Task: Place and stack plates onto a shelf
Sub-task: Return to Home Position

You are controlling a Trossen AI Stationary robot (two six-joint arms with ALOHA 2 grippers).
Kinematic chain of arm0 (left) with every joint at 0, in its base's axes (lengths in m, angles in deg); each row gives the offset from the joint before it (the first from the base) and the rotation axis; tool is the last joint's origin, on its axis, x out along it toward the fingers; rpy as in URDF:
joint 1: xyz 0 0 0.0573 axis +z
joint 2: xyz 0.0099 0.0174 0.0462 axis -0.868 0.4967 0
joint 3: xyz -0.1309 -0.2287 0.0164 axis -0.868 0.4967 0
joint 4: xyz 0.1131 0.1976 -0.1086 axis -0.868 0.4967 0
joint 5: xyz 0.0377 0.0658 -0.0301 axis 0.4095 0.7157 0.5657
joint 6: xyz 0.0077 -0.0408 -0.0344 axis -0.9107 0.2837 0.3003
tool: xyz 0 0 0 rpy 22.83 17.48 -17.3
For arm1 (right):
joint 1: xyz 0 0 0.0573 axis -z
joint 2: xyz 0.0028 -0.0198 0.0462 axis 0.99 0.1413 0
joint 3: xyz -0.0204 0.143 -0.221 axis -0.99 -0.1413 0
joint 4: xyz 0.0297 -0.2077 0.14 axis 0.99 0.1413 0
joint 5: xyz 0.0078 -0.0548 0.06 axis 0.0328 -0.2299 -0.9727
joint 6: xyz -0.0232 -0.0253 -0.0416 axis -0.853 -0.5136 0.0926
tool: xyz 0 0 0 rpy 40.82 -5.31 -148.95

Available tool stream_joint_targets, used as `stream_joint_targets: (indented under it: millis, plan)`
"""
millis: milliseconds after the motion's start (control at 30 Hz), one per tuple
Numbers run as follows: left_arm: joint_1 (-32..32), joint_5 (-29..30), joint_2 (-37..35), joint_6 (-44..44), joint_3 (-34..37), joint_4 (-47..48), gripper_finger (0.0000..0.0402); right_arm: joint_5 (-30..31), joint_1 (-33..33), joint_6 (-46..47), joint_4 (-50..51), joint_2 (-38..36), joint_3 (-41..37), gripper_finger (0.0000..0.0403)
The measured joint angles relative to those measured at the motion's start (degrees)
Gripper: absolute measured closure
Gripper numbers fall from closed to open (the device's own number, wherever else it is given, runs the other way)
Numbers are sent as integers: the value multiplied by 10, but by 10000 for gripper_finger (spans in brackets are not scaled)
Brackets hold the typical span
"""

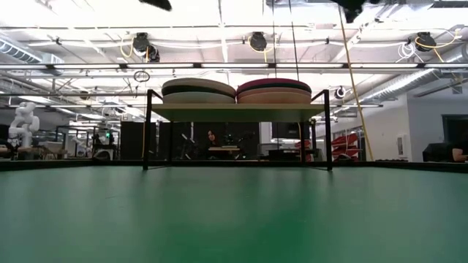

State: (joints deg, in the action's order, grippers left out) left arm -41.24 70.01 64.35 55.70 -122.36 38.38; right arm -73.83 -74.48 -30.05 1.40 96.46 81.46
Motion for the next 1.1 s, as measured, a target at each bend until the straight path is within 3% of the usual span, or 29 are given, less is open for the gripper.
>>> stream_joint_targets:
  millis: [233,467,700,800,1000,1100]
  plan:
    - [-47,-5,-238,57,175,-102,318,2,0,21,38,-100,-42,282]
    - [-84,-12,-473,109,356,-206,324,29,0,8,-65,-192,-174,282]
    - [-89,-17,-640,159,508,-267,324,28,0,29,-139,-245,-292,282]
    - [-89,-32,-678,176,569,-321,324,28,0,34,-193,-265,-336,282]
    - [-90,-67,-658,190,665,-445,324,27,0,6,-314,-288,-431,282]
    - [-91,-76,-657,205,715,-520,324,27,0,-1,-306,-292,-434,282]
